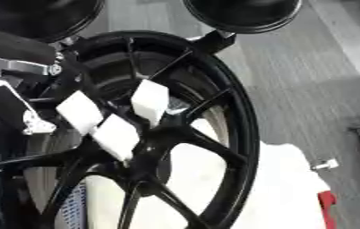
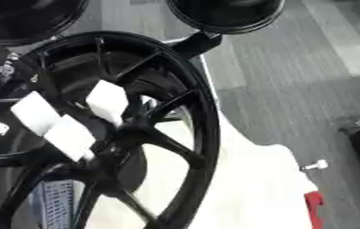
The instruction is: Pull the pin out of the wheel hub.
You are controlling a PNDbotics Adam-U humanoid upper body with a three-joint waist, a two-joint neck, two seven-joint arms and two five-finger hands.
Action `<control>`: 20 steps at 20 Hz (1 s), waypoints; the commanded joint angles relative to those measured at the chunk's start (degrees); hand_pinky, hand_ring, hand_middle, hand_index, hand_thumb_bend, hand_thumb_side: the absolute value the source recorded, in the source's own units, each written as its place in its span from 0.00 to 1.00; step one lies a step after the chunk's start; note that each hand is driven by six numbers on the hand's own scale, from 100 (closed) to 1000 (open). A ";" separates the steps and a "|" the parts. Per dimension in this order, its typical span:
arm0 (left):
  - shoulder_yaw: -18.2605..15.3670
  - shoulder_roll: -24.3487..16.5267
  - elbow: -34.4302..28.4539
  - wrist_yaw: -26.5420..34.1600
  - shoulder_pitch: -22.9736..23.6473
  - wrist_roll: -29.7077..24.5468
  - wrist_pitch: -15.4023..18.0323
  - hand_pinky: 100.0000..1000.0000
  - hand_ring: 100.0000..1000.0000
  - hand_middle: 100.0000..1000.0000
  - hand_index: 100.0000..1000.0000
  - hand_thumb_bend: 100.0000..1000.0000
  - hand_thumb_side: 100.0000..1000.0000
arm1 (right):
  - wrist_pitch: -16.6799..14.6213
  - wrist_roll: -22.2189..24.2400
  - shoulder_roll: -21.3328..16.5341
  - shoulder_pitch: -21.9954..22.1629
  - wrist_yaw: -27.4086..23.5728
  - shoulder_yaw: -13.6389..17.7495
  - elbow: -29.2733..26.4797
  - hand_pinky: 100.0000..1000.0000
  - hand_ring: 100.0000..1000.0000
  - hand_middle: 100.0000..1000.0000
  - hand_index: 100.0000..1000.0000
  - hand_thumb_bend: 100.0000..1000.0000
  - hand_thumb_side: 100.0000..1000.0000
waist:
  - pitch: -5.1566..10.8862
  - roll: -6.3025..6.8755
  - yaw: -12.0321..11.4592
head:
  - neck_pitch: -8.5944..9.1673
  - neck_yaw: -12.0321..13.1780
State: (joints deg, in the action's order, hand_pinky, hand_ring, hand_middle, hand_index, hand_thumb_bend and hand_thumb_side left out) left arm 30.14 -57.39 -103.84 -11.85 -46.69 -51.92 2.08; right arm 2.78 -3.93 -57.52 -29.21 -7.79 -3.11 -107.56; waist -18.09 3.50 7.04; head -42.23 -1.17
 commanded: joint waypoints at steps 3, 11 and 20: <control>-0.41 -1.50 -0.93 2.60 -0.17 -0.05 0.72 0.87 0.83 0.77 0.87 0.15 0.33 | 0.51 -1.06 -0.78 -0.24 -0.47 1.37 -0.05 0.78 0.62 0.56 0.74 0.00 0.45 | 0.74 -0.07 0.06 | 0.43 -0.04; -1.04 -1.41 -1.60 4.30 -0.08 -0.05 0.66 0.84 0.78 0.67 0.80 0.03 0.24 | 0.95 -1.47 -0.20 0.22 -0.53 1.74 0.55 0.78 0.62 0.56 0.74 0.00 0.47 | 0.57 -0.10 0.06 | 0.41 -0.07; -2.09 -1.40 -2.06 4.87 0.16 1.25 -1.82 0.75 0.62 0.43 0.63 0.00 0.10 | 1.01 -1.97 0.28 0.39 -0.26 2.00 1.04 0.78 0.62 0.56 0.75 0.00 0.48 | 0.46 -0.27 -0.04 | 0.46 -0.08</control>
State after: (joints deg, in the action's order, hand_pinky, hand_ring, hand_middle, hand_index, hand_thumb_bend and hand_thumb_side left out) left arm 29.42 -57.39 -105.20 -7.34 -45.90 -51.01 0.74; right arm 3.86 -5.56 -56.14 -28.23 -7.78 -2.13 -106.46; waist -18.61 3.52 7.02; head -42.24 -1.20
